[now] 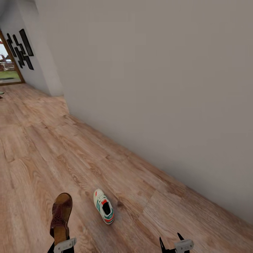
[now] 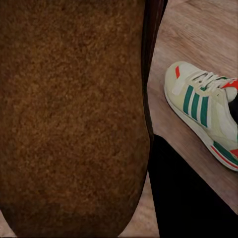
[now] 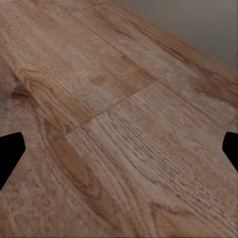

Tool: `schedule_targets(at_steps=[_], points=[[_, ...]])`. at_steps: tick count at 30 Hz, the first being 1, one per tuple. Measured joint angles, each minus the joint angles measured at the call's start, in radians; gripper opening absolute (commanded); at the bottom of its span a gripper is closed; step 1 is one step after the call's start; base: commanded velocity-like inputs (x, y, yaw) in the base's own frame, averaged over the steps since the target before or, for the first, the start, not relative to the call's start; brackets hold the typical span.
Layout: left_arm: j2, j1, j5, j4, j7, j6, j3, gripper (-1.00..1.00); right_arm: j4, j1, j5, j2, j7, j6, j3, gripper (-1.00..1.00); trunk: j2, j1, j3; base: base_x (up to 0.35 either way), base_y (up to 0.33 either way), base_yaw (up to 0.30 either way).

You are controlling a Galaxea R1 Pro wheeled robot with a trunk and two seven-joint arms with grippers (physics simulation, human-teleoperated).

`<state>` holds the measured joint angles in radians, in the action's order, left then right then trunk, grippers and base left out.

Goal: Pick up the two gym shoes and the two sandals from the corridor floor and place them onto the hallstand (shoe rack) in the corridor, making sure they are on the rack and not on the floor. Arrange them so the two gym shoes are next to each other and the two sandals are next to each other.

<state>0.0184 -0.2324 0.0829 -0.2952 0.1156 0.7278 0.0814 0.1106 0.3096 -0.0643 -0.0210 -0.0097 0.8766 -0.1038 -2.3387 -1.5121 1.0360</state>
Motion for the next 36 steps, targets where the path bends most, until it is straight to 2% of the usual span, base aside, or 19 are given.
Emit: schedule_targets(at_steps=[9, 36], points=[[0.0, 0.0, 0.0, 0.001, 0.0, 0.0, 0.0, -1.0, 0.0, 0.0, 0.0, 0.0, 0.0, 0.0, 0.0, 1.0, 0.0, 0.0, 0.0, -0.004, -0.003, 0.226], [0.0, 0.0, 0.0, 0.0, 0.0, 0.0, 0.0, -1.0, 0.002, 0.0, 0.0, -0.002, 0.001, 0.001, 0.0, 1.0, 0.0, 0.0, 0.0, 0.0, 0.0, 0.011]])
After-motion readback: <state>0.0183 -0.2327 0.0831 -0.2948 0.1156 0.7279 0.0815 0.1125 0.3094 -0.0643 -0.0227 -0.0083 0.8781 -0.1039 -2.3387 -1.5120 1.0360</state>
